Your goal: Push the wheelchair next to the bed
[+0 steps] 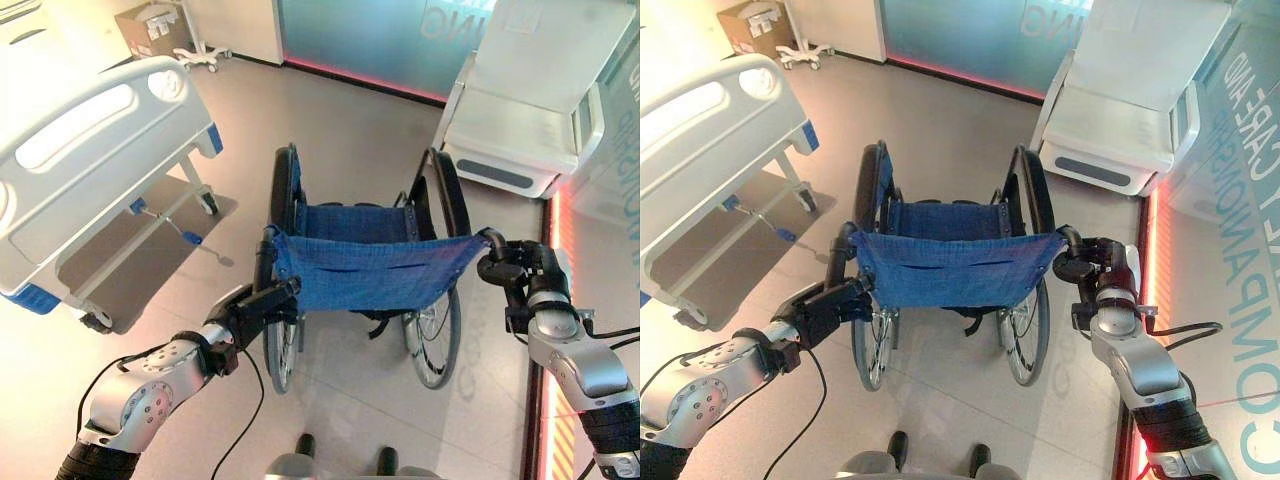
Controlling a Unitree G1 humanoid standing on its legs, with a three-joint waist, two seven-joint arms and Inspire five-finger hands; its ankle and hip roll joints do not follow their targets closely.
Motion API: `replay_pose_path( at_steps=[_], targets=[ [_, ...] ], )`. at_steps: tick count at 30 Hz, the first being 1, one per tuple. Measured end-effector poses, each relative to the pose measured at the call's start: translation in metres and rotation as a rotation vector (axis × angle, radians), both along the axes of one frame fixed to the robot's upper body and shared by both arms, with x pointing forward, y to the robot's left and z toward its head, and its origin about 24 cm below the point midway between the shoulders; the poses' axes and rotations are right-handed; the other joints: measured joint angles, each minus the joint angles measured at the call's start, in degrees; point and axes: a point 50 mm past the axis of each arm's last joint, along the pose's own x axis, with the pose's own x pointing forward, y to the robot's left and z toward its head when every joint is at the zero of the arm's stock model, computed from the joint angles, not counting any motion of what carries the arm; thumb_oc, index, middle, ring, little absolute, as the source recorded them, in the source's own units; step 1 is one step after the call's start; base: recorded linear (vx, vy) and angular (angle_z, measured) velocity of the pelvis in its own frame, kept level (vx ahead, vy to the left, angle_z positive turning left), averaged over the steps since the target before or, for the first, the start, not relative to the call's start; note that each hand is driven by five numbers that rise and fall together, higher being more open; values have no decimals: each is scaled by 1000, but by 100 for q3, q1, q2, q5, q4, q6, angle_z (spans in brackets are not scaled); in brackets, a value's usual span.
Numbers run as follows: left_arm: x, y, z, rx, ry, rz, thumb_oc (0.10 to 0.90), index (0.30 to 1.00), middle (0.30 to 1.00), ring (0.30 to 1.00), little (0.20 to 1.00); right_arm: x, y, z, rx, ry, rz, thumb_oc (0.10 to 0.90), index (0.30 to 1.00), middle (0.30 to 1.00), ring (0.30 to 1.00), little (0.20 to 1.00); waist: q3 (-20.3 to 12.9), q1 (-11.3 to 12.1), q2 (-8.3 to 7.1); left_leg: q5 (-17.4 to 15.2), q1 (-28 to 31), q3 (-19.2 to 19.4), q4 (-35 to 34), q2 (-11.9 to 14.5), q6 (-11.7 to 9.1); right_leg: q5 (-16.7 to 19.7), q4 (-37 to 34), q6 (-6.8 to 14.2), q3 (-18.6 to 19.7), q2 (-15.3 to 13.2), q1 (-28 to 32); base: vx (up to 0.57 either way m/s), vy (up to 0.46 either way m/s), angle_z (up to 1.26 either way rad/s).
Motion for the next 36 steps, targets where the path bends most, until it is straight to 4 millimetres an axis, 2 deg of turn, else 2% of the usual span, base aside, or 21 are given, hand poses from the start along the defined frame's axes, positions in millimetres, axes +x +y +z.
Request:
replay_pose_path(
  at_steps=[12,20,23,24,26,27,28,30,32,34,35,36],
  targets=[
    [0,-4,-3,-21,11,17,400,300,300,300,300,-1,-1,-1,-5,34,-10,400,300,300,300,300,-32,48,-7,1,44,-6,1,9,-1,0,0,0,-13,25,50,-9,-59,0],
    [-1,-3,-5,-35,38,56,400,300,300,300,300,0,0,-5,-10,97,14,400,300,300,300,300,-85,75,-75,-44,35,-18,190,44,-64,-33,30,-42,-37,69,114,32,-187,1],
    [-1,1,-6,-60,61,86,400,300,300,300,300,-1,2,-9,-16,139,39,400,300,300,300,300,-77,152,-106,-315,-129,4,816,103,-141,-183,279,-144,-17,127,73,2,-155,-8],
    [-1,5,-5,-72,61,103,400,300,300,300,300,-2,3,-11,-12,151,51,400,300,300,300,300,-41,239,-140,-472,-335,12,1381,128,-241,-353,580,-223,22,132,-51,21,-89,-16],
    [0,13,0,-95,43,134,400,300,300,300,300,-3,5,-14,-2,168,74,400,300,300,300,300,89,312,-292,-503,-786,38,2492,63,-255,-602,962,-340,101,58,-103,109,21,-7],
    [-3,16,-3,-91,59,145,400,300,300,300,300,-5,6,-17,6,182,93,400,300,300,300,300,131,351,-306,-531,-1041,69,3108,71,-249,-688,1085,-408,186,85,-67,168,77,-7],
    [-8,17,-6,-119,77,154,400,300,300,300,300,-9,7,-19,7,187,107,400,300,300,300,300,138,390,-302,-634,-1210,-94,3208,1,-225,-712,1133,-436,317,122,-33,261,92,-9],
    [-14,18,-10,-150,97,161,400,300,300,300,300,-14,7,-17,1,182,121,400,300,300,300,300,145,375,-242,-637,-1282,-171,2722,-47,-219,-736,1197,-445,407,188,-81,296,81,-16],
    [-18,14,-8,-206,94,133,400,300,300,300,300,-13,0,-11,-22,171,145,400,300,300,300,300,206,416,-126,-585,-1347,-201,1865,-24,-286,-777,1329,-498,668,273,-210,384,114,-47],
    [-21,10,-9,-234,105,113,400,300,300,300,300,-11,-6,-7,-38,156,154,400,300,300,300,300,245,405,16,-581,-1294,-425,1411,24,-311,-796,1380,-473,877,288,-312,327,115,-64],
    [-26,4,-11,-275,121,81,400,300,300,300,300,-9,-13,0,-57,133,157,400,300,300,300,300,262,449,204,-544,-1350,-415,1441,-1,-402,-807,1242,-415,1118,313,-333,258,115,-82],
    [-27,1,-12,-283,124,63,400,300,300,300,300,-7,-16,6,-81,119,155,400,300,300,300,300,295,546,324,-533,-1352,-401,1409,-15,-406,-811,1366,-417,1142,345,-350,348,192,-111]
  ],
)
